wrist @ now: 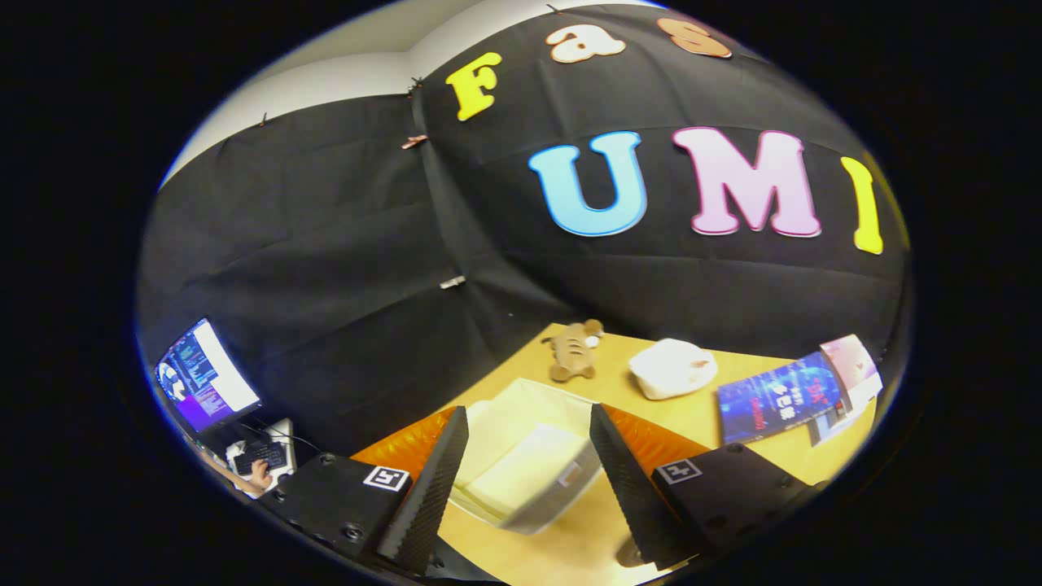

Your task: Open the storage box then place both shoes into the box .Put the left shoe in first, then the right shoe, with the right side of both shoes facing outward in a uniform manner.

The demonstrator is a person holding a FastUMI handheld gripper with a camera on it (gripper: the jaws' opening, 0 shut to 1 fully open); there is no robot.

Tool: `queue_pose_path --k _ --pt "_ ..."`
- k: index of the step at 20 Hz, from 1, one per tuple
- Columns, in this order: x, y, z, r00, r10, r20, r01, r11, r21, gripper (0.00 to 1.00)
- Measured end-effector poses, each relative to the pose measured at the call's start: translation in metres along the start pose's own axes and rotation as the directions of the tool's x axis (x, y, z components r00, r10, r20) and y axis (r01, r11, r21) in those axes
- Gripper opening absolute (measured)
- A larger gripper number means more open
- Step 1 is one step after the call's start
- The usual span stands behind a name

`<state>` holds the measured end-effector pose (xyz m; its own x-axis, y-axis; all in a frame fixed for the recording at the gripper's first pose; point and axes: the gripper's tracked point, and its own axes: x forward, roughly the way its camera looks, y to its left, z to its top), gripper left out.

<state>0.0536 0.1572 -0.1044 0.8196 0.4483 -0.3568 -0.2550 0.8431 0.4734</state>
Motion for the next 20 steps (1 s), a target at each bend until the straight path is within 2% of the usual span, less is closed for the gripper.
queue_pose_path --k 4,6,11,15,18,20 --pt "-0.03 -0.061 -0.043 0.985 -0.165 -0.042 0.165 0.986 -0.015 0.94" --pt "-0.039 -0.086 -0.075 0.972 -0.22 -0.087 0.22 0.975 -0.008 0.94" --pt "-0.053 -0.143 -0.157 0.911 -0.359 -0.203 0.357 0.933 -0.047 0.91" --pt "-0.034 -0.189 -0.215 0.849 -0.437 -0.298 0.431 0.898 -0.089 0.82" --pt "-0.017 -0.213 -0.242 0.807 -0.472 -0.354 0.466 0.878 -0.108 0.77" --pt "-0.004 -0.223 -0.254 0.792 -0.486 -0.371 0.48 0.87 -0.114 0.72"
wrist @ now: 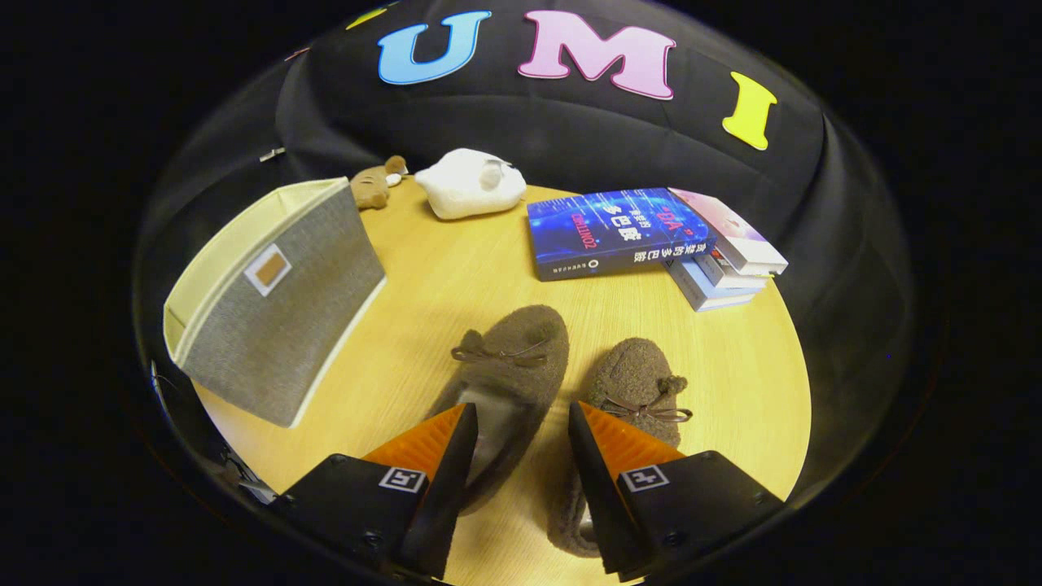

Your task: Open the storage box then place both shoes into the box .Put the left shoe in first, then the right shoe, with the right side of both shoes facing outward in a uniform manner.

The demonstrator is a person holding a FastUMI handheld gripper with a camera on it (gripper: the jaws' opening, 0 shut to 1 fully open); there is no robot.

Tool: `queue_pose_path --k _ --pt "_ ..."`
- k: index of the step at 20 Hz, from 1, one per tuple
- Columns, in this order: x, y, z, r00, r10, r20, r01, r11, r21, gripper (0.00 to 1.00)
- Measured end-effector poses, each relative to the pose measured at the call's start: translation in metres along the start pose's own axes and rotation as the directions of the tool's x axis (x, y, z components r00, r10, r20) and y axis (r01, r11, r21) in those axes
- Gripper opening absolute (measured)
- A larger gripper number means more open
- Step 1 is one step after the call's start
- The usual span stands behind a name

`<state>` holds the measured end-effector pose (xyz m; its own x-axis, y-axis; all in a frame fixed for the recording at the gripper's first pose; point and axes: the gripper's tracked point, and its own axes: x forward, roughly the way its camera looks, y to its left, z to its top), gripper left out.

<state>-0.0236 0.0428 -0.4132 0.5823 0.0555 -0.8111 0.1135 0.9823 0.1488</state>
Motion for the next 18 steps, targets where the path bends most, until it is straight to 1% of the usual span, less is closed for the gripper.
queue_pose_path --k 2,4,7,8,9,11,12,14,18 --pt "0.015 -0.007 -0.004 0.999 -0.036 -0.013 0.036 0.999 -0.01 0.67" --pt "0.029 -0.007 -0.004 0.999 -0.049 -0.02 0.049 0.999 0.003 0.62" --pt "0.044 -0.009 0.001 0.997 -0.078 -0.017 0.078 0.997 0.024 0.51" --pt "0.047 -0.011 0.0 0.995 -0.098 -0.027 0.098 0.995 0.023 0.49" --pt "0.048 -0.015 0.0 0.993 -0.117 -0.033 0.117 0.993 0.024 0.38" --pt "0.05 -0.021 -0.001 0.988 -0.151 -0.035 0.152 0.988 0.037 0.19" --pt "0.05 -0.019 -0.001 0.989 -0.141 -0.034 0.143 0.988 0.058 0.1" --pt "0.046 -0.019 0.0 0.991 -0.13 -0.038 0.133 0.985 0.105 0.06" --pt "0.029 -0.023 0.011 0.992 -0.123 -0.008 0.123 0.978 0.172 0.05"
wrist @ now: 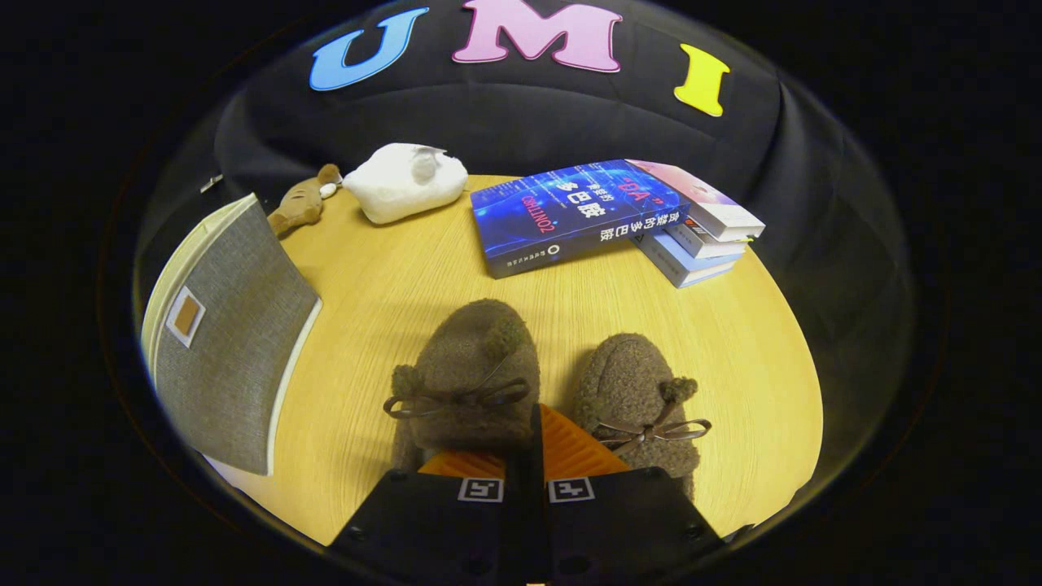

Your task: Open the storage box then place both shoes into the box .Put the left shoe in first, then the right shoe, with the right side of both shoes facing outward in a uniform manner.

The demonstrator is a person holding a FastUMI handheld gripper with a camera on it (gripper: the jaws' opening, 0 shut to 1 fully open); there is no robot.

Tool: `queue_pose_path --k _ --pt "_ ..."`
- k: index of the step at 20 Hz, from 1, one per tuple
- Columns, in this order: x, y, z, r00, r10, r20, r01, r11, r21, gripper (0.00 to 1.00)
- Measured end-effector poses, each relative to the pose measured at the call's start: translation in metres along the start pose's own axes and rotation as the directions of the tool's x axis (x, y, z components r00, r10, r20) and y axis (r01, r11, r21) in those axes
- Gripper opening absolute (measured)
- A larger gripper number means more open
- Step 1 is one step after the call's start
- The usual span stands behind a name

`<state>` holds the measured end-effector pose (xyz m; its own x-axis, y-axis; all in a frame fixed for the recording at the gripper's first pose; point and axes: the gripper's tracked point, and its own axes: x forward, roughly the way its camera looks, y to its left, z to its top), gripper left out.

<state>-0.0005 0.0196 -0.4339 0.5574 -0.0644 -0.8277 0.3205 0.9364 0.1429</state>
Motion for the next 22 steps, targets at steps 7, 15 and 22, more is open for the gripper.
queue_pose_path --k 7,15,22 --pt "-0.063 0.022 0.062 0.994 0.05 0.096 -0.06 0.992 0.109 0.05" --pt "-0.153 0.125 0.168 0.951 0.196 0.238 -0.228 0.967 0.115 0.05" --pt "-0.156 0.243 0.186 0.937 0.27 0.222 -0.306 0.941 0.145 0.05"
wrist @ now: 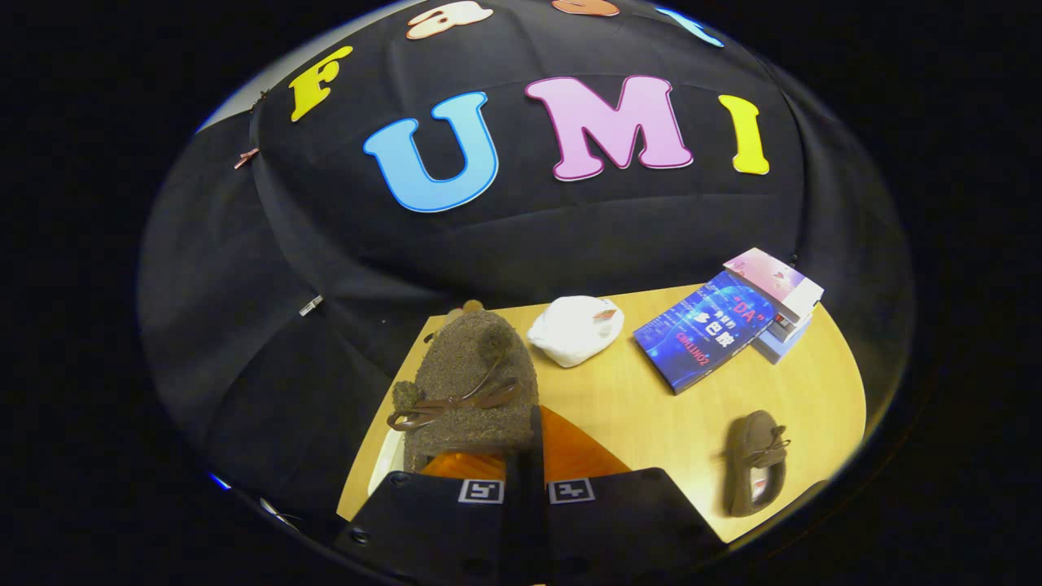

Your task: Open the storage box then place both shoes into the box .Put the left shoe in first, then the right shoe, with the right side of both shoes facing outward in a uniform manner.

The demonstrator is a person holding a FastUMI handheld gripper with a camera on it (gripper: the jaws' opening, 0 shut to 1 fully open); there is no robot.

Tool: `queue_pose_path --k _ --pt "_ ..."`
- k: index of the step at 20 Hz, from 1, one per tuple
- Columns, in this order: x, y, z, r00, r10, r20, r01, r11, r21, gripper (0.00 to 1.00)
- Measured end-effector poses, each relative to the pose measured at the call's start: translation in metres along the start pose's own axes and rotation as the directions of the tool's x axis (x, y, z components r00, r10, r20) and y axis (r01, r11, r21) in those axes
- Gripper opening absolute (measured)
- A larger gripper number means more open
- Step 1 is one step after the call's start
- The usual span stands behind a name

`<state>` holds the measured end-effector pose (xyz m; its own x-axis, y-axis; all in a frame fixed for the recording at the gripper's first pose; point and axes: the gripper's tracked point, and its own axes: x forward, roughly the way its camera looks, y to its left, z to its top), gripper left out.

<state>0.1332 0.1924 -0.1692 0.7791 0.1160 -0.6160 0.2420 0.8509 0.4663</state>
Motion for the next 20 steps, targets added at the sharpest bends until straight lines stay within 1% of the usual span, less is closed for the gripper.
queue_pose_path --k 2,4,9,12,14,17,18,19,20 --pt "0.015 0.023 -0.015 1.0 0.002 -0.017 -0.003 1.0 -0.027 0.05" --pt "0.032 0.034 -0.039 0.999 -0.021 -0.046 0.019 0.999 -0.04 0.05" --pt "0.073 0.042 -0.098 0.986 -0.101 -0.134 0.091 0.993 -0.078 0.05" --pt "0.092 0.04 -0.133 0.97 -0.135 -0.204 0.125 0.99 -0.059 0.05" --pt "0.103 0.042 -0.146 0.964 -0.146 -0.224 0.139 0.989 -0.048 0.05" --pt "0.113 0.047 -0.16 0.958 -0.148 -0.245 0.139 0.989 -0.055 0.06" --pt "0.116 0.05 -0.164 0.957 -0.136 -0.255 0.126 0.99 -0.055 0.06" --pt "0.118 0.056 -0.169 0.956 -0.113 -0.269 0.103 0.993 -0.051 0.09" --pt "0.119 0.064 -0.173 0.956 -0.078 -0.283 0.069 0.997 -0.04 0.11"
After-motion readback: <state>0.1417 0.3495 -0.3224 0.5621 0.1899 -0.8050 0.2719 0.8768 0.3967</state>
